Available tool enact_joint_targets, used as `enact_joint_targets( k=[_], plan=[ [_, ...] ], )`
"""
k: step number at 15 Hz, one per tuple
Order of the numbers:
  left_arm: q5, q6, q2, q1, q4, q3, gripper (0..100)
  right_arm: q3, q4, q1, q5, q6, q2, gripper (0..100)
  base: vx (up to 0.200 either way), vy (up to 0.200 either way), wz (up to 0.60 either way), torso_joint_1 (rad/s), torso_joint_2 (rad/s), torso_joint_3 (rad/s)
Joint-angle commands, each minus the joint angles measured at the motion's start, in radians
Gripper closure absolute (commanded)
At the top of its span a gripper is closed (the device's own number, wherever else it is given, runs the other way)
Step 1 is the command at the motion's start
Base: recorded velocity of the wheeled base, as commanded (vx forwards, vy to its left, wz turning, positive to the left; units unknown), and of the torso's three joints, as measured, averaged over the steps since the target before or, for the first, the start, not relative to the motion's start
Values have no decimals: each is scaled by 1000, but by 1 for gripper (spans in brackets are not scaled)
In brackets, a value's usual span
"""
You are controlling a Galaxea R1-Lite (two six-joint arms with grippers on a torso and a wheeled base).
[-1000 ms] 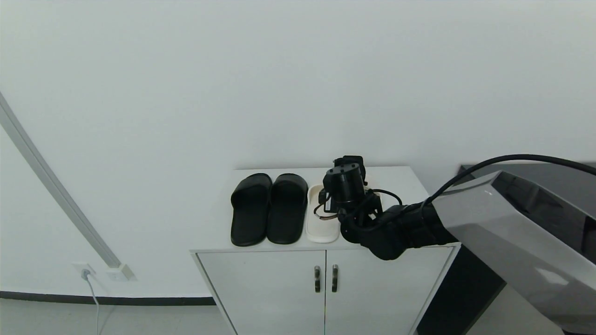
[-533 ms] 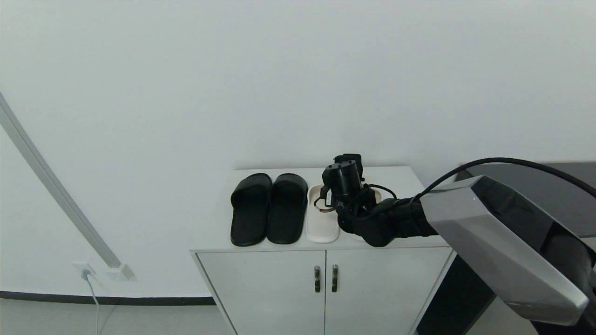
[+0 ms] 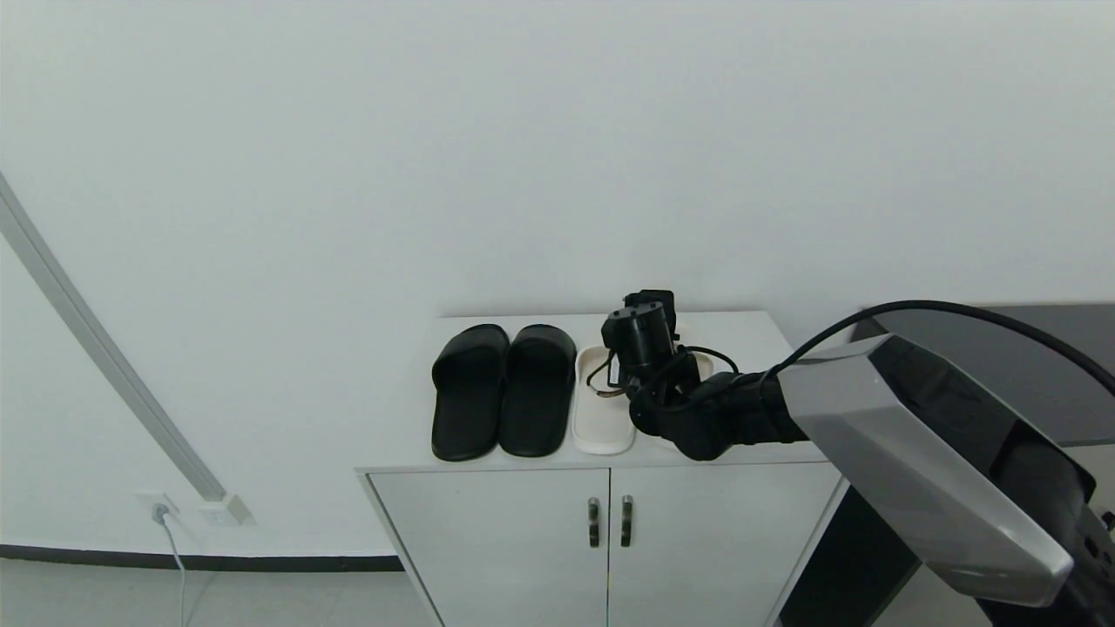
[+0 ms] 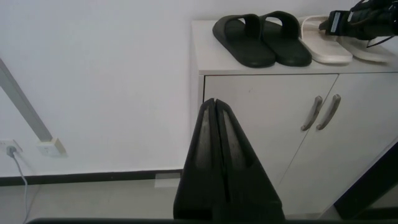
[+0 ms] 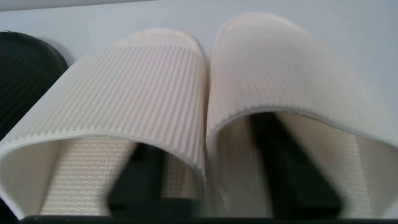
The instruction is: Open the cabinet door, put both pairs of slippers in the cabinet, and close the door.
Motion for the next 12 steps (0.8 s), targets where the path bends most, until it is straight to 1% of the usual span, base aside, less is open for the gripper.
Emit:
enact_joint_targets(
  k=[1,4,6,7,9,10,11,12],
  plan=[
    [0,0,0,0,0,0,100,4,-2,4,-1,0,-6,100,0,0,0,0,0,0],
    [0,0,0,0,0,0,100,45,-5,10,-35,3,-59,100,0,0,0,0,0,0],
    [0,1,0,0,0,0,100,140,-8,25,-36,6,-148,100,0,0,0,0,0,0],
    [0,1,0,0,0,0,100,209,-19,28,-36,5,-202,100,0,0,0,0,0,0],
    [1,0,0,0,0,0,100,404,-79,30,-12,-20,-359,100,0,0,0,0,0,0],
    [1,0,0,0,0,0,100,462,-99,30,13,-32,-403,100,0,0,0,0,0,0],
    [1,1,0,0,0,0,100,668,-163,34,140,-64,-555,100,0,0,0,0,0,0],
    [1,1,0,0,0,0,100,813,-197,40,229,-98,-658,100,0,0,0,0,0,0]
  ],
)
